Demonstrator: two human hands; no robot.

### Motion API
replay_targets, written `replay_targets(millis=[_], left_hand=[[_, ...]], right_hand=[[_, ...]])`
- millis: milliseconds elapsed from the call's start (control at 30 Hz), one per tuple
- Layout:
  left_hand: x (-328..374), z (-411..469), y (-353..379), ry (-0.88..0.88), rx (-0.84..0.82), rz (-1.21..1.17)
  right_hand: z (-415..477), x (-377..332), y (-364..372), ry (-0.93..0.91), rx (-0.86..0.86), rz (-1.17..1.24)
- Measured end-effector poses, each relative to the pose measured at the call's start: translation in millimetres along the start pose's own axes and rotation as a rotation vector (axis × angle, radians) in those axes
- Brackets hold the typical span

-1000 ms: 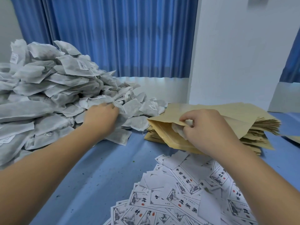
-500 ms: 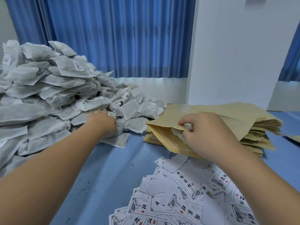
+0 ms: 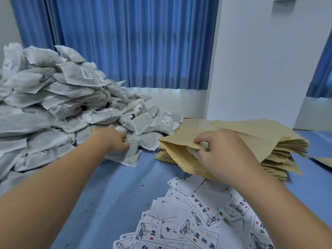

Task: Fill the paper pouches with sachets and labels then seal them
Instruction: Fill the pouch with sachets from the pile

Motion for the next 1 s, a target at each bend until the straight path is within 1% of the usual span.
replay_targets(millis=[100, 167, 267, 333, 400, 467, 567, 633, 733, 867, 933, 1000], left_hand=[[-1.0, -20.1, 7.7, -0.041, 0.2, -0.163], [3.1, -37.8, 13.8, 0.03, 0.302, -0.34], [15.8, -64.7, 15.2, 0.189, 0.318, -0.532], [27.1, -78.7, 13.7, 0.205, 0.287, -0.677], [39.0, -87.0, 13.8, 0.184, 0.273, -0.756], [47.5, -91.7, 13.7, 0.193, 0.261, -0.734], [54.4, -98.3, 13.4, 0.245, 0.163, -0.653], [54.8, -102.4, 13.8, 0.249, 0.181, -0.619], [48.3, -112.9, 11.5, 0.224, 0.355, -0.644], [40.7, -131.3, -6.5, 0.151, 0.666, -0.722], [46.9, -144.1, -18.6, 0.131, 0.748, -0.737], [59.1, -154.1, -28.0, 0.126, 0.782, -0.687]], right_hand=[[1.1, -0.7, -0.3, -0.005, -0.001, 0.012], [1.7, -0.6, 0.5, -0.002, -0.003, 0.017], [1.8, 1.0, 1.0, 0.001, -0.005, 0.026], [2.2, 2.6, 0.3, 0.006, -0.01, 0.033], [2.9, 4.1, -0.5, 0.012, -0.013, 0.04], [3.3, 5.6, -1.6, 0.014, -0.01, 0.045], [3.3, 7.0, -4.2, 0.021, -0.008, 0.076], [3.1, 7.3, -6.0, 0.027, -0.006, 0.096], [3.3, 7.2, -8.2, 0.043, 0.0, 0.125], [3.2, 6.7, -10.4, 0.067, 0.0, 0.151], [3.1, 5.9, -10.6, 0.075, 0.004, 0.153], [3.9, 5.3, -10.4, 0.077, 0.015, 0.154]])
Point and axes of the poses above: each hand's wrist, its own z-axis towards the middle knuckle, its own y-axis out of the palm, x = y × z, the point moved 1 cm from there along z, towards the middle knuckle, and after that the axes turned 15 degrees about z, right-handed, at the moved point
